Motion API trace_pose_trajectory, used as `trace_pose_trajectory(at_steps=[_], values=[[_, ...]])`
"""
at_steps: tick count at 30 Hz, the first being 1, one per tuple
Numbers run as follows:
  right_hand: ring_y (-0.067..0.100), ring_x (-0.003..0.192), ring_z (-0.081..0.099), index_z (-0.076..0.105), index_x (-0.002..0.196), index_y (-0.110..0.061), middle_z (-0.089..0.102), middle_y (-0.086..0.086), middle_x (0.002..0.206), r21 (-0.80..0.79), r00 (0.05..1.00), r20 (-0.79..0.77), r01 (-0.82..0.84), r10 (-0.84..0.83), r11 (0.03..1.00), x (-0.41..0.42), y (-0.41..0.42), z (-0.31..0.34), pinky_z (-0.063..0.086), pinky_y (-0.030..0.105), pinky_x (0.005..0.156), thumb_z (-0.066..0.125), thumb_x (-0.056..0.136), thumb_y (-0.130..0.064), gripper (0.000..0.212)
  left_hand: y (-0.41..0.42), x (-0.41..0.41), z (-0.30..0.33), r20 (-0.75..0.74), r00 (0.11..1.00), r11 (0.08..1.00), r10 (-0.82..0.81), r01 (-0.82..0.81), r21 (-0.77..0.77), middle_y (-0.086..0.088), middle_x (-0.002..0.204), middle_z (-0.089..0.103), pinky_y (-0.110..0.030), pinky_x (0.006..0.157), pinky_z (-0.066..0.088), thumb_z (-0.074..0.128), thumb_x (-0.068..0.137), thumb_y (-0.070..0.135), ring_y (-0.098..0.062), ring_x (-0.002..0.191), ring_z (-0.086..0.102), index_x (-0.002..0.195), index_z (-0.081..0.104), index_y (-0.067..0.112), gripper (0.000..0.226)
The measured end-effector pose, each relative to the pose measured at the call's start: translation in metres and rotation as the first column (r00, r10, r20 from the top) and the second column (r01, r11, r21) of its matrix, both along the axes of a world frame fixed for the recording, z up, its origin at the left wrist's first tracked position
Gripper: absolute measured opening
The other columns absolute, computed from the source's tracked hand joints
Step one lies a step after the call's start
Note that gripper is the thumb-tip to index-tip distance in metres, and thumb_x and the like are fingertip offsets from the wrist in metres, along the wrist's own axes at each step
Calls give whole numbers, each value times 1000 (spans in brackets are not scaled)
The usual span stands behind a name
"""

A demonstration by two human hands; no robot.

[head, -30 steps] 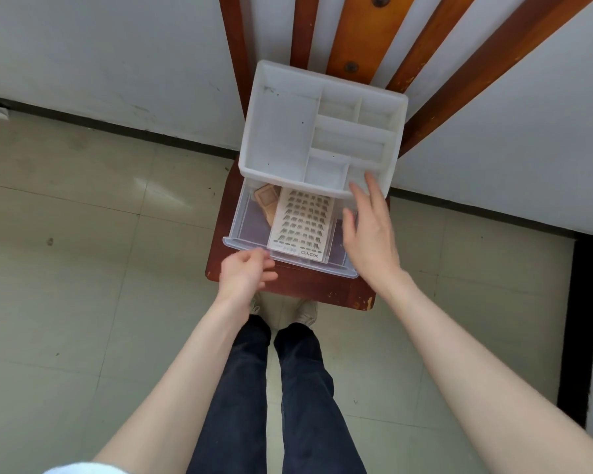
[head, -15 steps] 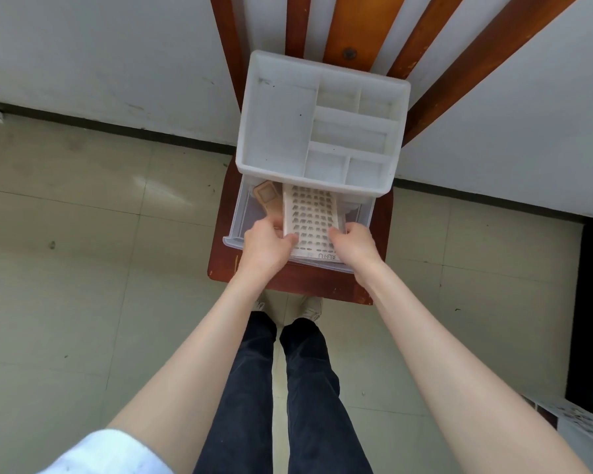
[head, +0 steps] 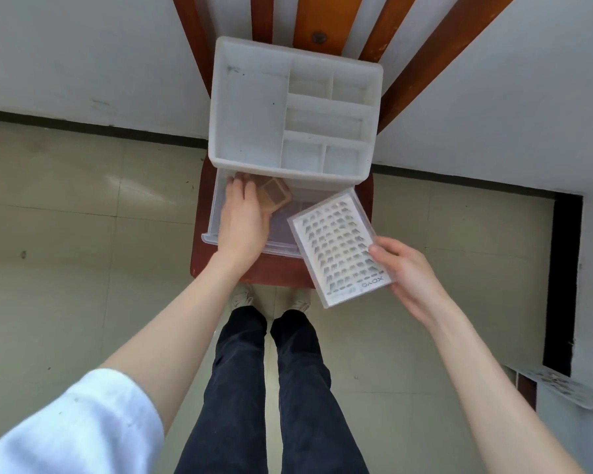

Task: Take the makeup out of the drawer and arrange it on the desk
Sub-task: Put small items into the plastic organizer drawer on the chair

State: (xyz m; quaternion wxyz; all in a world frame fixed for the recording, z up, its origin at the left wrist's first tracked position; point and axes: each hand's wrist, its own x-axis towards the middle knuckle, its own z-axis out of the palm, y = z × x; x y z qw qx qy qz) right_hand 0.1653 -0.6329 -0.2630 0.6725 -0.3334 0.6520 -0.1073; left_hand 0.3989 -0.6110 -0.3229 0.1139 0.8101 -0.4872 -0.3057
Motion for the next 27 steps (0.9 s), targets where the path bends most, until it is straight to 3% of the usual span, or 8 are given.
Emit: trace_pose_trajectory(at_steps=[3, 5, 9, 12, 18, 21, 23, 27], values=[[18, 100, 65, 59, 119, -12, 69, 4, 111, -10, 984, 127, 130, -127, 992, -15, 4, -3, 51, 28, 80, 52, 93, -14, 27, -3, -6, -10, 110, 990, 995, -85, 79, 59, -22, 141, 31, -45, 110, 25, 59, 88, 16, -36, 137, 21, 130, 38, -2, 50], [17, 98, 65, 58, 120, -12, 69, 4, 112, 23, 944, 227, 241, -240, 970, -20, 6, -7, 54, 27, 77, 49, 93, -14, 28, 0, -9, -13, 150, 985, 995, -91, 82, 62, -22, 139, 33, -46, 107, 30, 60, 88, 20, -38, 131, 29, 123, 43, -1, 44], [16, 96, 66, 60, 113, -13, 70, 5, 109, 126, 778, 386, 487, -495, 864, -21, 10, -14, 55, 27, 74, 47, 93, -14, 24, -2, -15, -14, 202, 978, 998, -56, 50, 35, -22, 129, 38, -44, 96, 35, 62, 86, 24, -37, 120, 36, 119, 43, 1, 44], [15, 91, 68, 62, 103, -14, 72, 4, 103, 153, 686, 413, 597, -600, 788, -21, 16, -20, 56, 25, 70, 43, 96, -12, 20, -13, -14, -18, 230, 973, 998, -12, -4, 68, -24, 129, 38, -45, 95, 32, 66, 82, 22, -38, 119, 34, 122, 39, -1, 53], [14, 90, 69, 61, 110, -14, 72, 3, 103, 155, 687, 371, 617, -624, 771, -17, 24, -30, 56, 23, 68, 42, 98, -12, 22, -10, -19, -24, 261, 965, 993, 29, -58, 106, -21, 125, 44, -42, 96, 29, 75, 72, 37, -36, 117, 38, 119, 44, -2, 69], [15, 89, 69, 60, 110, -12, 72, 4, 101, 192, 670, 369, 623, -644, 759, -13, 24, -33, 56, 23, 66, 41, 98, -12, 22, -7, -21, -24, 211, 974, 986, 84, -112, 123, -20, 125, 40, -41, 97, 29, 79, 67, 38, -37, 115, 40, 120, 42, -2, 76], [16, 88, 70, 59, 110, -11, 72, 6, 101, 225, 662, 359, 623, -658, 749, -11, 25, -34, 56, 25, 65, 41, 98, -11, 22, -7, -19, -22, 151, 981, 985, 124, -140, 100, -20, 125, 39, -42, 96, 32, 77, 72, 30, -38, 112, 42, 118, 43, -2, 66], [22, 91, 70, 58, 107, -10, 71, 10, 103, 318, 621, 348, 627, -703, 711, -6, 30, -34, 59, 32, 70, 44, 95, -8, 18, -9, -10, -13, -164, 959, 968, 230, -208, 142, -14, 115, 53, -37, 85, 42, 66, 84, 27, -31, 103, 53, 112, 51, 3, 39]])
